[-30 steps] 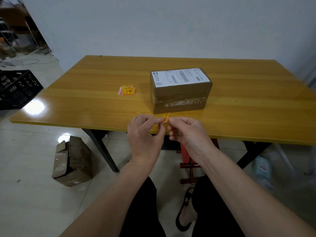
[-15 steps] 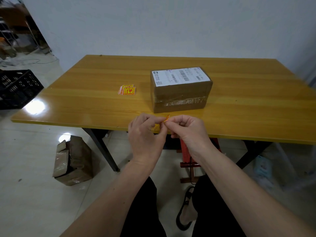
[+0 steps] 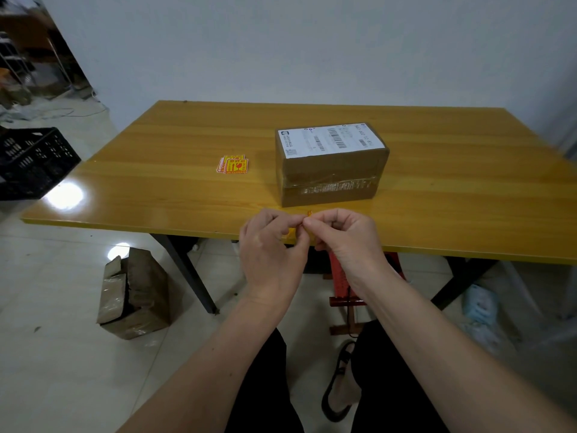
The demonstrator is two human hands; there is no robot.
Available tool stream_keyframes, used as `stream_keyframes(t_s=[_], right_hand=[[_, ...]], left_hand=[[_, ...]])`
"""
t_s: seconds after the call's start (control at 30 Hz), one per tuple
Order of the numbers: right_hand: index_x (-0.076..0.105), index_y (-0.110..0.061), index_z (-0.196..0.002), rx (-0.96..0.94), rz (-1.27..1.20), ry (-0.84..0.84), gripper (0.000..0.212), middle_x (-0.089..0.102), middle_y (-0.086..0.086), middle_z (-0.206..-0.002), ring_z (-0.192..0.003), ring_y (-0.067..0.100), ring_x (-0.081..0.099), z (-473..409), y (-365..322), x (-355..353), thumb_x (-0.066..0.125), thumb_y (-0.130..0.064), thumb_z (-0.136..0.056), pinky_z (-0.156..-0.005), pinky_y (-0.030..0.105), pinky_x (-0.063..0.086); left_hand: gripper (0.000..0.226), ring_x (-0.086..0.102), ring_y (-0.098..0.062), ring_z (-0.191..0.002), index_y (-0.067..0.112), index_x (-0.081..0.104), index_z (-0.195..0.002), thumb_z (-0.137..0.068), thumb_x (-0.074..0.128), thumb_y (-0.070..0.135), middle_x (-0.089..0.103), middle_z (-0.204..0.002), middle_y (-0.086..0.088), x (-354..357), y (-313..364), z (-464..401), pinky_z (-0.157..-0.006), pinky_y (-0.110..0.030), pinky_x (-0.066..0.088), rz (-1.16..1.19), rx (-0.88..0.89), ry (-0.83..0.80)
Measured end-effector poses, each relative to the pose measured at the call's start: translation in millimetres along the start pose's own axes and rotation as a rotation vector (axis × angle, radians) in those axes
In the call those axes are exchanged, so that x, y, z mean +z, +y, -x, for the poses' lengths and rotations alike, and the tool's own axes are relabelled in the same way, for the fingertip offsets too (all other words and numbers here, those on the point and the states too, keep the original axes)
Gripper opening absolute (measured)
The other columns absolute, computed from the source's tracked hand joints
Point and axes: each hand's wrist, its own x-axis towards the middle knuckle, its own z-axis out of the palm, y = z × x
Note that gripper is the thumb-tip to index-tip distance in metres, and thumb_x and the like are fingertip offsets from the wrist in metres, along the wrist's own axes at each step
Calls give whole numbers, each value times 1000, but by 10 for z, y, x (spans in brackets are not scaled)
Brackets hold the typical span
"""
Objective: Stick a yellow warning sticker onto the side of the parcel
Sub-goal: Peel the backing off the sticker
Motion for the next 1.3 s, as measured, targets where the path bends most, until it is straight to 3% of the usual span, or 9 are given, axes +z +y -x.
stream_keyframes(t_s=[0.47, 0.6, 0.8, 0.9, 1.0, 1.1, 1.3], right_hand=[[73, -5, -81, -28, 33, -16, 6, 69, 17, -79, -70, 18, 60, -14, -19, 0, 73, -10, -78, -62, 24, 52], [73, -12, -74, -18, -4, -23, 5, 69, 11, -74, -69, 18, 61, -4, -28, 9, 75, -15, -78, -64, 27, 52], [73, -13, -74, -30, 0, 0, 5, 72, 17, -81, -73, 24, 63, 1, -15, 12, 74, -14, -79, -66, 30, 53], [74, -12, -75, -34, -5, 12, 5, 73, 20, -84, -75, 25, 63, 4, -7, 8, 74, -14, -79, -65, 30, 53], [74, -13, -73, -40, -13, 27, 5, 73, 13, -79, -73, 23, 62, 4, 0, 5, 74, -13, -78, -64, 29, 53], [73, -11, -74, -48, -19, 35, 5, 72, 9, -77, -72, 22, 62, 11, -7, 3, 74, -13, -78, -63, 28, 53], [73, -8, -76, -45, 9, 51, 7, 72, 20, -84, -72, 21, 62, 12, -8, -2, 74, -15, -79, -65, 28, 54]], left_hand=[[13, 56, -13, -72, 32, 71, -81, -76, 69, 20, 60, -76, 8, -31, 55, -5, -75, -38, 50, 52, -80, -33], [9, 56, -14, -72, 29, 70, -79, -77, 68, 21, 60, -75, 6, -20, 48, -10, -74, -39, 50, 49, -68, -26], [8, 55, -10, -69, 29, 71, -78, -76, 70, 21, 60, -75, 10, -21, 72, 9, -76, -43, 51, 88, -82, -25], [9, 55, -6, -69, 32, 70, -78, -77, 70, 23, 60, -76, 12, -13, 77, 11, -75, -33, 50, 113, -114, -46], [11, 54, -3, -68, 33, 70, -76, -77, 71, 22, 61, -74, 11, -11, 78, 2, -65, -9, 39, 160, -143, -59], [9, 53, 2, -70, 33, 71, -78, -77, 71, 24, 58, -72, 14, -23, 91, 1, -64, -4, 38, 202, -175, -77], [11, 52, 5, -71, 33, 71, -79, -78, 71, 22, 58, -72, 14, -20, 105, 4, -65, -3, 38, 230, -179, -72]])
